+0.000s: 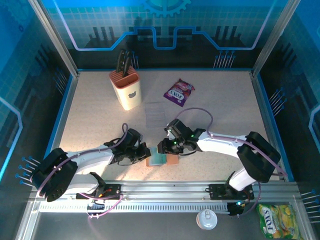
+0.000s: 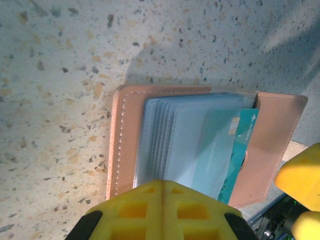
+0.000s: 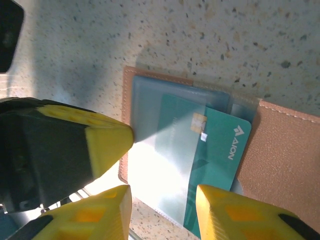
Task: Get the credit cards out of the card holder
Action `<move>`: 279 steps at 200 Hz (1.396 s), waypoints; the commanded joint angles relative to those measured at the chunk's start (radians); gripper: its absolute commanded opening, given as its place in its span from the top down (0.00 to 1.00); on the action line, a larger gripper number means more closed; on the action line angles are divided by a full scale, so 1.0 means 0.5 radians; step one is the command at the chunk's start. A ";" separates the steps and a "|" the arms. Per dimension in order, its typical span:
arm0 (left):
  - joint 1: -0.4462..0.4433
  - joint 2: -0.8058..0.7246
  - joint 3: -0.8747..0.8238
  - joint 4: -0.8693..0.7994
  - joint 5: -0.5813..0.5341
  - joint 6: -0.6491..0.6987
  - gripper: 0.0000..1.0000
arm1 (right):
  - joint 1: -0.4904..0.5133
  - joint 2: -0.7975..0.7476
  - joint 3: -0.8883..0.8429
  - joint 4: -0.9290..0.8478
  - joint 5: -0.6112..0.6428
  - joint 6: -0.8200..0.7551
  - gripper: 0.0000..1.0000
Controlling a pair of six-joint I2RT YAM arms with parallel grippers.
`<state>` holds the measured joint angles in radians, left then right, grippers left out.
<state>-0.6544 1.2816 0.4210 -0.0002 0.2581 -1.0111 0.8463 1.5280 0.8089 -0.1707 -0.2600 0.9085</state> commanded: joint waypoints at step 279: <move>-0.141 0.228 0.160 -0.079 -0.028 0.049 0.97 | -0.137 0.062 -0.383 0.574 -0.265 0.183 0.78</move>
<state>-0.7170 1.3746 0.4957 -0.0097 0.2546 -0.9958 0.7921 1.5639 0.6373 0.0521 -0.3603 0.9703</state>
